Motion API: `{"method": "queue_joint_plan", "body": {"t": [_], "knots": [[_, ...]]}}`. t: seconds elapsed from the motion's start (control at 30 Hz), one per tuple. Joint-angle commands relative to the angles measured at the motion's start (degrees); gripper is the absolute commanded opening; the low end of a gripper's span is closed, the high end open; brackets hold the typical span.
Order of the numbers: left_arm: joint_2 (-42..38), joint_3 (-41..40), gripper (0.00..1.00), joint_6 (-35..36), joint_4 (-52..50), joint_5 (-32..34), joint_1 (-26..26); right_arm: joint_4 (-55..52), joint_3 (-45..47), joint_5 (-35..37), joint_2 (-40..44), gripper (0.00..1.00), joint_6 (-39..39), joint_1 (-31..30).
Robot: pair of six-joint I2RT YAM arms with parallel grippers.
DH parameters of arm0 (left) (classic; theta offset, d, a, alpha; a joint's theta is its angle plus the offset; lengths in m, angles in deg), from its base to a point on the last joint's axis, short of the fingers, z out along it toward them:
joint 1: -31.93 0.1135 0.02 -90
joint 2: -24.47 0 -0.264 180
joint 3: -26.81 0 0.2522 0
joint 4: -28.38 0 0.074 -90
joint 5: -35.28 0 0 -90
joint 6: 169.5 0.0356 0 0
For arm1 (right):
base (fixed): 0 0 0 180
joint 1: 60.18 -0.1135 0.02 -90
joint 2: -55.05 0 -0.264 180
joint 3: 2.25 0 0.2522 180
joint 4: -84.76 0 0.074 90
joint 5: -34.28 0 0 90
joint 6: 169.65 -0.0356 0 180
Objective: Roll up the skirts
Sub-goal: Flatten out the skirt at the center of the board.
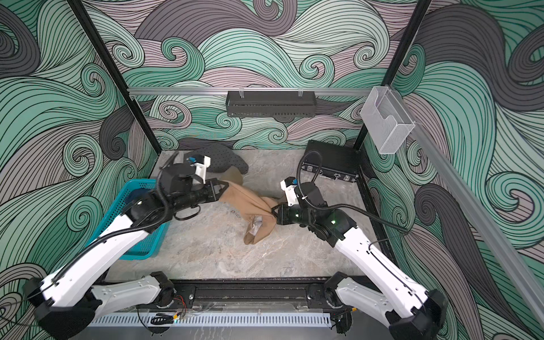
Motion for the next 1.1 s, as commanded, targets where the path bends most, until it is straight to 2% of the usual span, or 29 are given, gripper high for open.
{"method": "queue_joint_plan", "body": {"t": [0.0, 0.1, 0.17, 0.27, 0.37, 0.4, 0.43, 0.5, 0.53, 0.57, 0.6, 0.67, 0.73, 0.83, 0.9, 0.93, 1.0, 1.07], "knots": [[-4.17, 6.37, 0.0, 3.33, -5.04, 4.78, 0.56, -6.38, -4.42, -0.04, 0.47, 0.0, 0.86, -5.16], [-4.4, 10.99, 0.0, 2.96, -8.33, 4.05, 0.56, -5.42, -6.34, -3.06, 0.01, 0.0, -1.33, -6.35], [-1.12, 15.73, 0.0, 2.25, -10.93, 3.28, 0.56, -6.01, -8.0, -2.29, -1.9, 0.01, -1.54, -6.28], [8.96, 24.6, 0.0, 0.9, -15.81, 3.31, 1.48, -9.89, -10.93, 2.55, -7.97, 0.06, -0.97, -4.15], [21.96, 30.46, 0.01, -3.32, -18.65, 0.49, 5.88, -9.71, -10.27, 1.49, -15.74, 0.06, -2.65, 3.8], [27.59, 32.02, 0.15, -4.17, -18.25, -3.02, 8.11, -8.93, -9.69, 1.93, -18.19, 0.09, -2.87, 6.55], [32.94, 34.65, 0.34, -4.92, -19.52, -4.72, 10.06, -7.24, -8.53, 3.17, -19.89, 0.15, -2.73, 8.67], [45.37, 44.51, 0.51, -5.71, -24.85, -8.96, 13.8, -4.84, -6.36, 3.2, -23.55, 0.21, -4.38, 14.4], [50.8, 50.65, 0.66, -4.32, -28.74, -9.19, 14.74, -3.61, -5.25, 1.62, -24.65, 0.28, -5.01, 16.5], [56.7, 58.85, 0.86, -3.78, -36.13, -9.01, 16.13, -2.67, -4.12, 0.66, -25.48, 0.36, -5.67, 18.5], [62.46, 67.51, 0.97, -3.54, -43.93, -9.61, 17.7, -1.64, -2.81, 1.25, -25.67, 0.43, -5.81, 19.64], [68.35, 77.8, 0.99, -2.03, -53.14, -6.78, 18.7, 0.03, 0.02, 3.11, -24.75, 0.5, -5.25, 20.38], [66.5, 73.41, 0.99, -0.37, -52.72, -4.95, 18.42, 1.55, 3.02, 3.82, -22.97, 0.55, -4.43, 20.36], [53.6, 45.59, 0.99, -0.98, -37.19, -5.48, 18.47, 4.31, 7.37, 1.84, -20.06, 0.58, -2.49, 19.55], [44.66, 27.6, 0.98, -1.94, -25.13, -6.86, 19.02, 5.1, 8.95, 1.59, -19.48, 0.69, -0.39, 16.66], [41.77, 21.08, 0.98, -2.69, -20.95, -6.81, 19.07, 4.18, 8.35, 2.28, -20.19, 0.7, 0.57, 15.21], [37.65, 11.9, 0.99, -3.08, -18.4, -7.43, 19.21, 2.34, 6.14, 2.5, -22.63, 0.72, 2.36, 13.08], [35.8, 7.06, 0.99, -3.31, -21.88, -7.94, 19.42, 2.06, 4.14, 4.55, -24.5, 0.73, 2.55, 12.63]]}}
